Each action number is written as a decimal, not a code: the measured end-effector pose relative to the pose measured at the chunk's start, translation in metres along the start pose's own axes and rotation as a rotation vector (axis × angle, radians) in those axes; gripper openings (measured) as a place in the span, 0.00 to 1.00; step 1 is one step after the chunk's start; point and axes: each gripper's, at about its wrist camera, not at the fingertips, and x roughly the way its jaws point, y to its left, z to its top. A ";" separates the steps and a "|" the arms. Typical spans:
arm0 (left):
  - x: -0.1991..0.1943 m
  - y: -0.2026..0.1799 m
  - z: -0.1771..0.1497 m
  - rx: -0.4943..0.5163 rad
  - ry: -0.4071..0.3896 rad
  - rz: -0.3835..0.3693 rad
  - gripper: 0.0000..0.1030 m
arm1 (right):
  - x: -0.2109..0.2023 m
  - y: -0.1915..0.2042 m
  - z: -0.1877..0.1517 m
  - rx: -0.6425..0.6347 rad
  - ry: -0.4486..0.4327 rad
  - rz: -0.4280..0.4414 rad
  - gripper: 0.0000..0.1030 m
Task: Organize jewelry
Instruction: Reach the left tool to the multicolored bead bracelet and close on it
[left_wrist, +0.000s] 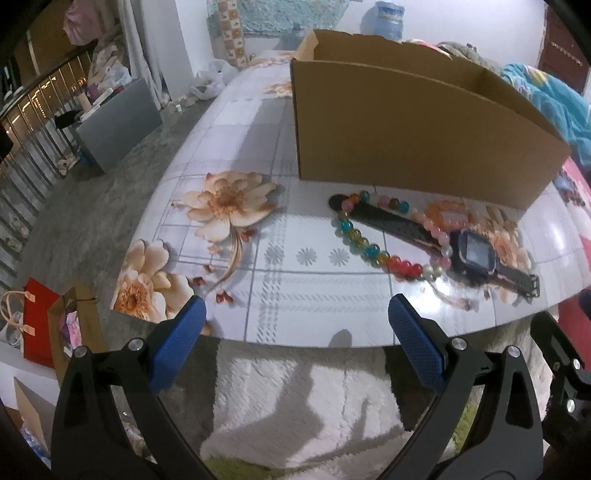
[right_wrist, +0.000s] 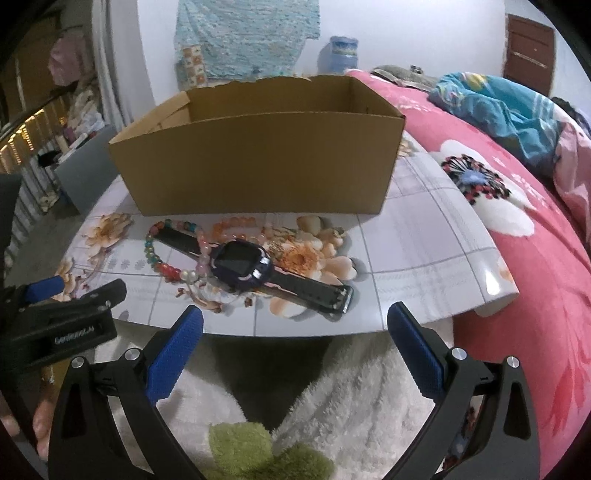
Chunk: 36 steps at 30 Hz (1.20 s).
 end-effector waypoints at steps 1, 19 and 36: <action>0.000 0.002 0.001 0.001 -0.004 -0.001 0.93 | -0.001 0.000 0.002 -0.003 -0.006 0.018 0.95; -0.005 0.026 0.043 0.006 -0.220 -0.332 0.93 | 0.014 0.035 0.064 -0.189 0.003 0.247 0.78; 0.044 0.007 0.059 0.139 -0.082 -0.367 0.47 | 0.097 0.068 0.080 -0.266 0.288 0.336 0.27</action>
